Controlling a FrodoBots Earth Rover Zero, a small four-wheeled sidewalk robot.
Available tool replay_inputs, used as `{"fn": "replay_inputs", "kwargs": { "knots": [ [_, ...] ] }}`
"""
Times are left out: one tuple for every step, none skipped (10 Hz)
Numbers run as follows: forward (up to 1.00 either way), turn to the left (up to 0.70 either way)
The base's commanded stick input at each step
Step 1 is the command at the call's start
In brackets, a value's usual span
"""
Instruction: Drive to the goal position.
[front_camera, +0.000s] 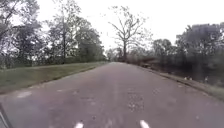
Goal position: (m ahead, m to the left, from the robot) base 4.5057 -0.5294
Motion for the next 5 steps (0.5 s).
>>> {"fn": "replay_inputs", "kwargs": {
  "knots": [
    [0.70, 0.00],
    [0.70, 0.00],
    [0.70, 0.00],
    [0.70, 0.00],
    [0.70, 0.00]
  ]
}}
